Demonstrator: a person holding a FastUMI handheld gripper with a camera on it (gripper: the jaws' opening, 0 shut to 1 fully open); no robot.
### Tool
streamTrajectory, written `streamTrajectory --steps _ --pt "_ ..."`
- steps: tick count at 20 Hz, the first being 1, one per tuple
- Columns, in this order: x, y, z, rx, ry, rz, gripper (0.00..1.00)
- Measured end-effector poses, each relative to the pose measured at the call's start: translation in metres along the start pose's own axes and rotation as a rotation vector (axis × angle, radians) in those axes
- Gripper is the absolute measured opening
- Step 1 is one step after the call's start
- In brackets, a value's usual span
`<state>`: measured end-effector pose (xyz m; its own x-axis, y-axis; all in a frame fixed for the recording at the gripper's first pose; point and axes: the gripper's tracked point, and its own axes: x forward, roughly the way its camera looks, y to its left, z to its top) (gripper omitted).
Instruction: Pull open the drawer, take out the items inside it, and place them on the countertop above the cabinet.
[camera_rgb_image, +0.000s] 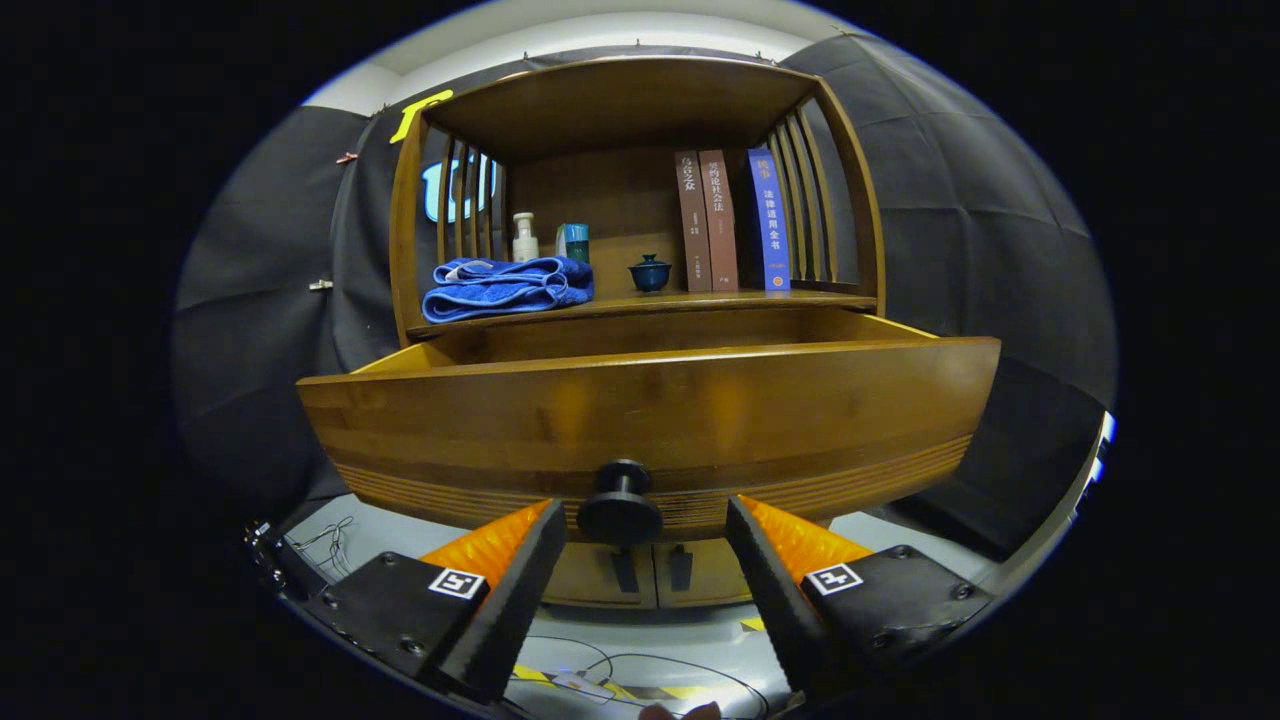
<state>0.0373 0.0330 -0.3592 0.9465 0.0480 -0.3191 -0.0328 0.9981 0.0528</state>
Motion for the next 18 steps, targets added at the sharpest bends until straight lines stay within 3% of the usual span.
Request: streamTrajectory --steps 9,13,18 --pt "-0.051 -0.004 0.089 0.004 -0.028 0.009 1.0" --pt "-0.033 -0.01 0.134 -0.01 0.06 -0.04 1.0" --pt "0.03 -0.001 0.162 -0.064 0.228 -0.044 1.0"
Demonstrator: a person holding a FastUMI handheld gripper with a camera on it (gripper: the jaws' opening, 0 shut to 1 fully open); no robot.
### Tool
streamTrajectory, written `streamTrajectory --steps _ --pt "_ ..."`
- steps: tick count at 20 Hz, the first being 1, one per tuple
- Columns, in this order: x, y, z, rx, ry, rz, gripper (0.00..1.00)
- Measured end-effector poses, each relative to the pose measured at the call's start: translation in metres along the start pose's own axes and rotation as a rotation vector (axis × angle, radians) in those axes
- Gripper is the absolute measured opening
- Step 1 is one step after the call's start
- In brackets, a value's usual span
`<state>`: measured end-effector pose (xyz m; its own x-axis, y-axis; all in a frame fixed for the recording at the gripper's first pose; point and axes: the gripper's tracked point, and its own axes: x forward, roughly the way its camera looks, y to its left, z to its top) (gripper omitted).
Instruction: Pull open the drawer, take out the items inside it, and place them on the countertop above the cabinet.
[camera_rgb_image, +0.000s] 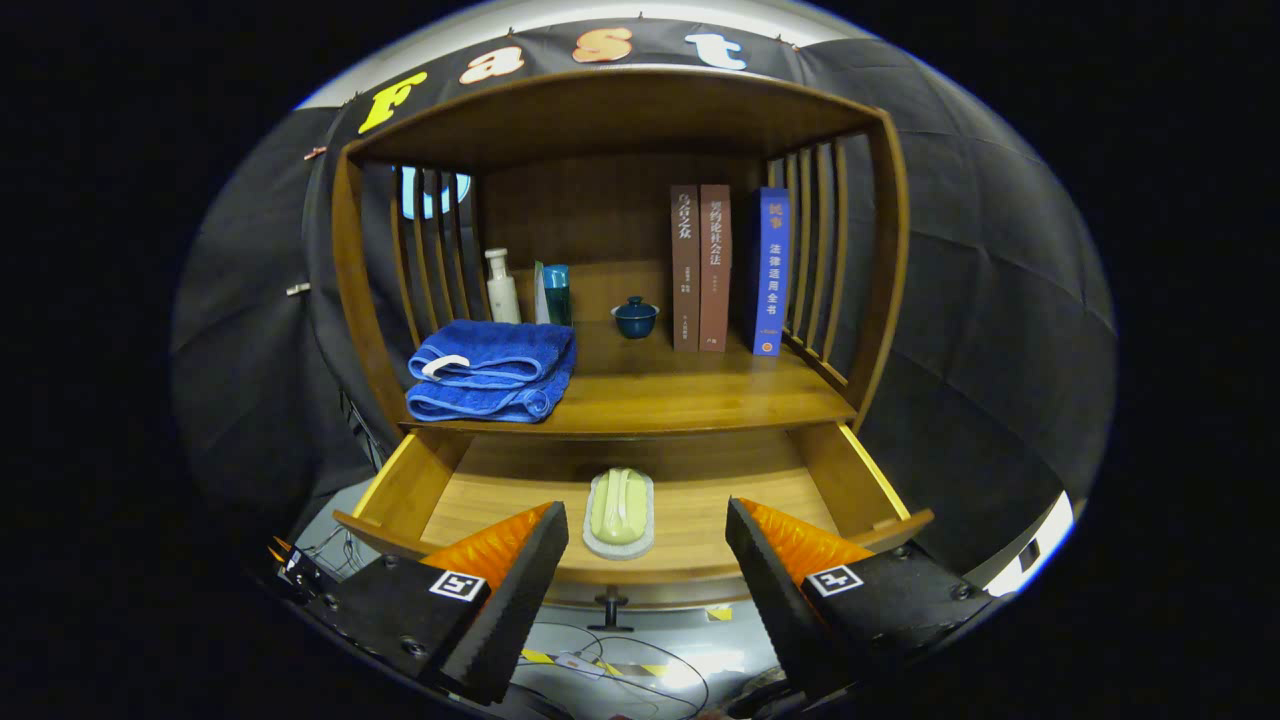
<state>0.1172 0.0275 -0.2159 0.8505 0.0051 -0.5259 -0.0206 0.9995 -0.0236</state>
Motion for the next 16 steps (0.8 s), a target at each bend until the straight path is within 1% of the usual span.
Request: streamTrajectory --steps 3,5,7,10,11,15,16 --pt "0.049 0.008 -0.008 -0.036 0.143 0.011 1.0" --pt "0.08 0.014 -0.025 -0.02 0.257 0.024 1.0" --pt "0.109 0.015 -0.039 -0.007 0.334 0.034 1.0" --pt "0.14 0.013 -0.052 -0.009 0.39 0.018 0.9" --pt "0.149 0.013 -0.058 -0.007 0.412 0.015 0.9" --pt "0.171 0.012 -0.086 0.025 0.531 0.003 0.74" --pt "0.172 0.012 -0.092 0.028 0.565 0.012 0.7"
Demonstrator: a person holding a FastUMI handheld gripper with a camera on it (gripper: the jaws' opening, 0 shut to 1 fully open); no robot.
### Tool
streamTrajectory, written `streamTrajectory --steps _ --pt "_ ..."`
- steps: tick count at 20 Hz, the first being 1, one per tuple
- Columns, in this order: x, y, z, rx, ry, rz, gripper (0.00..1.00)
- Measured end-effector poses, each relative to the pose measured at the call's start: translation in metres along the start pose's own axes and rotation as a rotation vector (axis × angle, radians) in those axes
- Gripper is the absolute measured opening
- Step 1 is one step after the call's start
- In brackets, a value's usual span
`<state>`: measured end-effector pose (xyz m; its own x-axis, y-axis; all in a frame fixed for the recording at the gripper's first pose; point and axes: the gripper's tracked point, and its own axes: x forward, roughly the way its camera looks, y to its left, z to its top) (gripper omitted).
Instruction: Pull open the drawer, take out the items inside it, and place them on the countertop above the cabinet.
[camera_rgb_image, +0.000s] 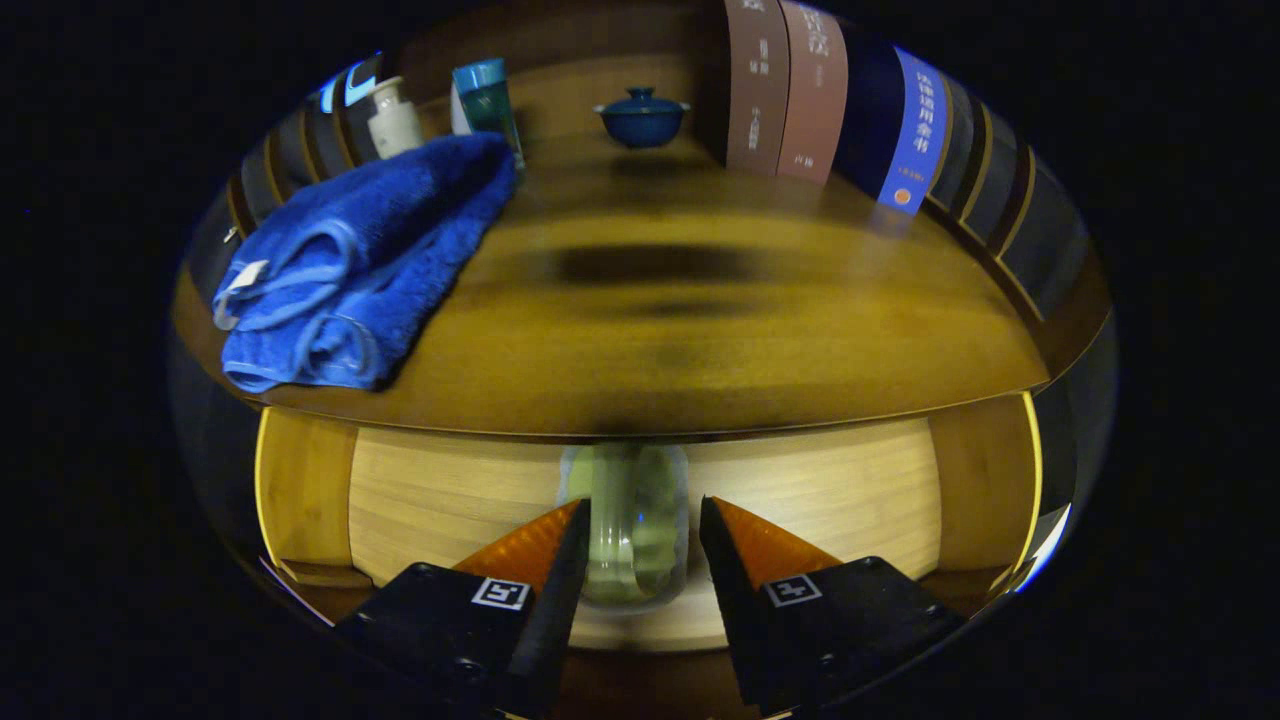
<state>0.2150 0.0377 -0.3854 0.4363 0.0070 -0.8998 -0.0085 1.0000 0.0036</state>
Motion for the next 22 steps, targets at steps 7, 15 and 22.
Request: streamTrajectory --steps 7,15,22 --pt "0.0 -0.004 0.013 -0.082 -0.05 -0.062 0.21" --pt "-0.04 0.006 0.013 -0.045 -0.146 0.005 0.13" --pt "-0.126 -0.008 0.023 -0.049 -0.323 0.033 0.13"
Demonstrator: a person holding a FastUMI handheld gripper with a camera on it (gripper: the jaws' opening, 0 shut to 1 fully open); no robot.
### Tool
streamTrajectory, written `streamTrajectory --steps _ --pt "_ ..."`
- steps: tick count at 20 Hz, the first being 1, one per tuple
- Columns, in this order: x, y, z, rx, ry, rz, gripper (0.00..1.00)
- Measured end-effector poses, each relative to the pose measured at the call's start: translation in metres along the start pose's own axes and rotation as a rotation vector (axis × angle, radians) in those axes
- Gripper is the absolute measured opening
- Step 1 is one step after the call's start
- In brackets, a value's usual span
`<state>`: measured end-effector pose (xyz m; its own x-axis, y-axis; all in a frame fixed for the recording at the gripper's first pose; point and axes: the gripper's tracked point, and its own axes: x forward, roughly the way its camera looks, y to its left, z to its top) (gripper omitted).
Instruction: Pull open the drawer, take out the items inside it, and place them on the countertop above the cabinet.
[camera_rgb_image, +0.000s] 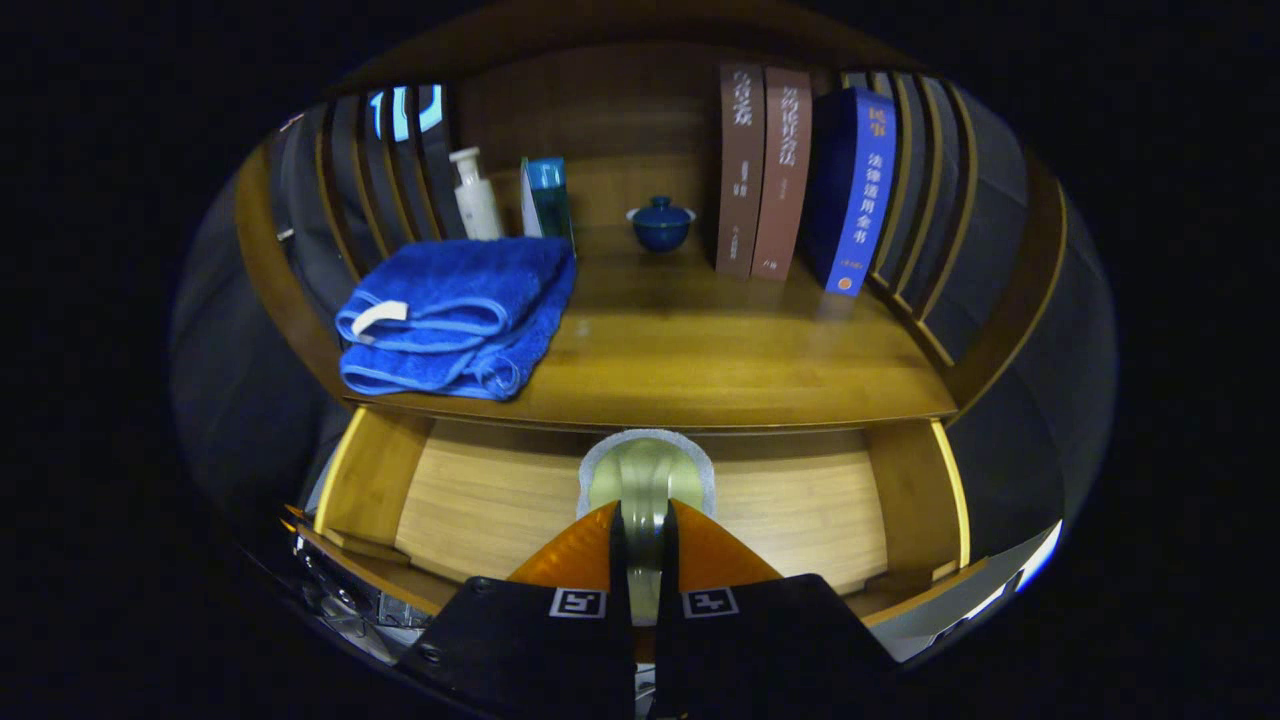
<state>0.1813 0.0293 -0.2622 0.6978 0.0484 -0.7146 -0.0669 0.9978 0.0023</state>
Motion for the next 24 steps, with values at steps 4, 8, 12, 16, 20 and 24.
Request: streamTrajectory --steps 4,8,12,16,20,24 --pt "-0.037 -0.01 0.028 -0.001 -0.088 0.007 0.13" --pt "-0.041 -0.017 0.073 -0.029 -0.125 0.003 0.13" --pt "-0.002 -0.016 0.107 -0.035 -0.081 -0.004 0.13" --pt "0.045 -0.011 0.122 -0.059 -0.021 -0.014 0.13" --pt "0.079 -0.006 0.132 -0.061 0.008 -0.015 0.13" --pt "0.109 -0.007 0.125 -0.005 0.064 -0.013 0.13"
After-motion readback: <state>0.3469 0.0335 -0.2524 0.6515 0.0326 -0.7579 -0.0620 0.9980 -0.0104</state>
